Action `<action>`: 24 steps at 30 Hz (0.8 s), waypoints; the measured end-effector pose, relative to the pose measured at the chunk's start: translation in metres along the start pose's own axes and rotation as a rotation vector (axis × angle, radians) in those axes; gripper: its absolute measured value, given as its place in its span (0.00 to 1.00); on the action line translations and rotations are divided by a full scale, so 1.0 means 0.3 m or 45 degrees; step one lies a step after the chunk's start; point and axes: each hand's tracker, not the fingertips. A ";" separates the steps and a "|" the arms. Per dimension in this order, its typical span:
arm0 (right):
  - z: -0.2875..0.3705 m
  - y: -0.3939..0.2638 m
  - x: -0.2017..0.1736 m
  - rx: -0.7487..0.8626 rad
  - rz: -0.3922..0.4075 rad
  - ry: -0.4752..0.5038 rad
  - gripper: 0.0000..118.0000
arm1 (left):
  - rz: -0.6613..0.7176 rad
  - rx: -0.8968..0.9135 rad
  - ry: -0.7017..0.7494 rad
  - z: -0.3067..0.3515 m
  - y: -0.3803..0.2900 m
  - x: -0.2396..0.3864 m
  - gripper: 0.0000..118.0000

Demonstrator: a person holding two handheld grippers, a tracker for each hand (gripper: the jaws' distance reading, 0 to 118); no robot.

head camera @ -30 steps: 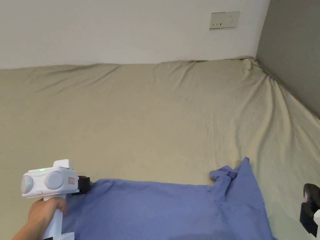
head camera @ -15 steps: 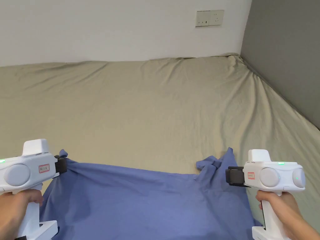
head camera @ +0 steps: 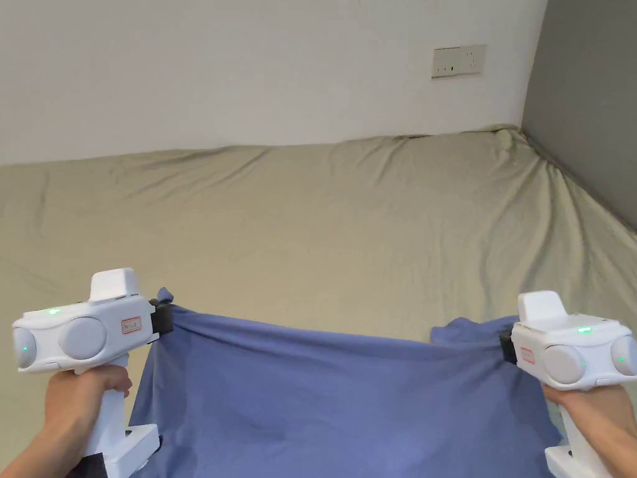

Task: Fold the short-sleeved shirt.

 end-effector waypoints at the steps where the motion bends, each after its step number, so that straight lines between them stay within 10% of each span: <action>1: 0.071 0.035 -0.002 0.048 0.001 0.017 0.04 | 0.002 0.032 0.009 0.031 0.010 -0.002 0.00; 24: 0.967 0.974 0.086 1.048 -0.049 -0.017 0.04 | -0.012 0.833 0.203 0.756 0.866 0.016 0.00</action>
